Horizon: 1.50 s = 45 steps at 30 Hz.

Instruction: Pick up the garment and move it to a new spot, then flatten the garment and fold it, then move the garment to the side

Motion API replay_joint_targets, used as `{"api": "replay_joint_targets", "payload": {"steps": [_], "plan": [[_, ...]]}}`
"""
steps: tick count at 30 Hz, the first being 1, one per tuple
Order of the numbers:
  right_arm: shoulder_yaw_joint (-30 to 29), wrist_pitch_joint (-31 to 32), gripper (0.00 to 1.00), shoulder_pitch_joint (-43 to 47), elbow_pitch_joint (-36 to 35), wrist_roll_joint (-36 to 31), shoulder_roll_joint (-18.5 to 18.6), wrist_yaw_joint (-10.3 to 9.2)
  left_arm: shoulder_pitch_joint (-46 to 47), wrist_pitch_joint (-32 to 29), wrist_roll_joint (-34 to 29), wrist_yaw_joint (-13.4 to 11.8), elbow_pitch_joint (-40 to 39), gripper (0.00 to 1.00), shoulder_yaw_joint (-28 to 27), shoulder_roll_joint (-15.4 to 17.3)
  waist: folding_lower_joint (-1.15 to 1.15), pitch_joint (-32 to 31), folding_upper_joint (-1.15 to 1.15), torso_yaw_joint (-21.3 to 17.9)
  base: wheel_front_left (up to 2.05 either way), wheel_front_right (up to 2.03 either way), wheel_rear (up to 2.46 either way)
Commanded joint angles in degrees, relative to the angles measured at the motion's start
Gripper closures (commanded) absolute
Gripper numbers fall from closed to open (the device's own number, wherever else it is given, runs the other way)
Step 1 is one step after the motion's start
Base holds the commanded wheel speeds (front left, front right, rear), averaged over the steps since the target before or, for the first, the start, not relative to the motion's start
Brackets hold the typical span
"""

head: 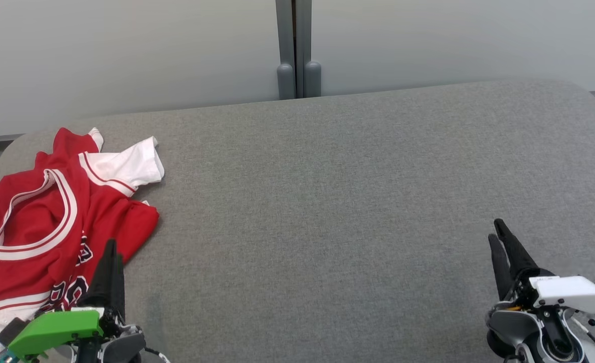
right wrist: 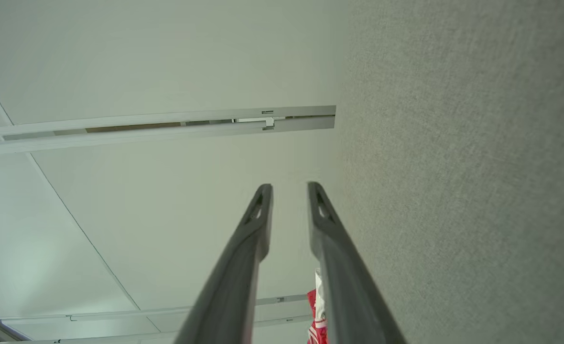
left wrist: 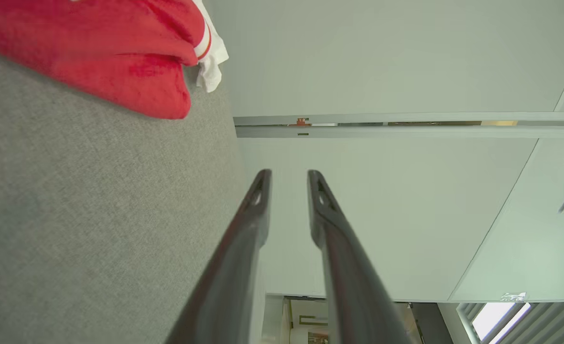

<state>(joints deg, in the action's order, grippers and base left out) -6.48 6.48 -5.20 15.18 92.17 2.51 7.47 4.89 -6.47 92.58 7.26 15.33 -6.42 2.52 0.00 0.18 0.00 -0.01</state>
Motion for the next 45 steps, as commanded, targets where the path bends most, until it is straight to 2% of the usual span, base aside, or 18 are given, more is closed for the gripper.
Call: {"api": "replay_joint_targets", "payload": {"steps": [1, 9, 18, 24, 30, 45], "plan": [[0.1, -0.5, 0.0, -0.3, -0.5, -0.5, 0.2, 0.01, 0.3, 0.5, -0.1, 0.1, -0.7, 0.0, 0.3, 0.2, 0.0, 0.0, 0.0, 0.0, 0.0, 0.0, 0.0], [0.8, -2.8, 0.0, 0.4, -0.9, -5.4, 0.4, 0.01, -0.5, 2.8, -1.3, 0.1, -1.2, 0.0, 1.8, 0.2, 0.0, 0.1, 0.0, 0.0, 0.0, 0.0, 0.0], [1.3, -5.2, 0.0, 1.1, -3.2, -17.1, 0.7, 0.02, -1.1, 5.2, -7.7, 0.1, -1.5, 0.0, 2.9, 0.3, 0.0, 0.2, 0.0, 0.1, 0.0, 0.0, 0.0], [1.5, -6.6, 0.0, 1.6, -5.1, -26.1, 0.7, 0.02, -1.5, 6.6, -15.1, 0.1, -1.8, 0.0, 3.3, 0.3, 0.0, 0.2, 0.0, 0.2, 0.0, 0.0, 0.0], [2.3, -8.2, 0.0, 2.2, -6.9, -36.3, 1.1, 0.02, -2.2, 8.2, -25.5, -0.8, -2.8, 0.0, 4.3, 0.3, 0.0, 0.3, 0.0, 0.3, 0.0, 0.0, 0.0], [3.1, -11.2, 0.0, 3.3, -8.2, -52.8, 1.8, 0.02, -3.5, 11.2, -44.5, -3.1, -4.3, 0.0, 6.1, 0.4, 0.0, 0.4, 0.0, 0.3, 0.0, 0.0, 0.0]]}}
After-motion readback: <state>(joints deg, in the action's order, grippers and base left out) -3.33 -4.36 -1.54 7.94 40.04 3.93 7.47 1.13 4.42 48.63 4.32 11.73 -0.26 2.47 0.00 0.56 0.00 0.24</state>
